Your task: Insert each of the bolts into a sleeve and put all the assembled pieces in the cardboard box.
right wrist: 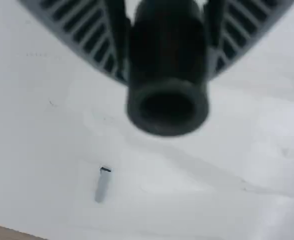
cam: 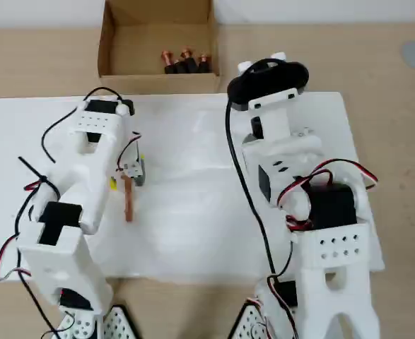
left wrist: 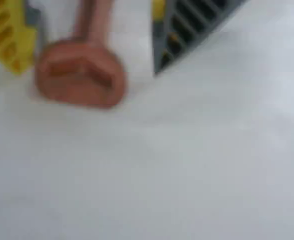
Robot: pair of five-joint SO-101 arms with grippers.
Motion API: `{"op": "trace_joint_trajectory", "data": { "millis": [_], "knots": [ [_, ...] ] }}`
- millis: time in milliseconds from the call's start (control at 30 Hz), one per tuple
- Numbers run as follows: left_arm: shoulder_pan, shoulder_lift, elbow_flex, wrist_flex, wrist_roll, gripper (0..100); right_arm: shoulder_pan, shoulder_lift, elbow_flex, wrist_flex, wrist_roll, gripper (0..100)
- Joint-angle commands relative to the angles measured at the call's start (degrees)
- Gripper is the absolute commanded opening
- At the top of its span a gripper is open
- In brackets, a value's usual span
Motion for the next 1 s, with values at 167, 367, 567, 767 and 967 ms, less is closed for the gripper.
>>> {"op": "trace_joint_trajectory", "data": {
  "millis": [167, 367, 567, 767, 967],
  "knots": [
    [2.7, -0.4, 2.9, -3.8, 1.8, 0, 0.7, -1.8, -0.1, -1.2, -0.3, 1.0],
    [2.5, -0.7, 3.8, -3.8, 1.8, 1, 0.7, -1.8, -0.1, -1.2, -0.3, 1.0],
    [2.5, -0.9, -0.6, -3.3, 1.8, 1, 0.7, -1.8, -0.1, -1.2, -0.4, 1.0],
    [4.4, -8.0, -16.6, 4.6, 1.5, 1, 0.7, -1.8, -0.1, -1.2, -0.4, 1.0],
    [9.7, -16.7, -30.0, 13.5, -2.1, 1, 0.7, -1.9, -0.1, -1.2, -0.4, 1.0]
  ]
}}
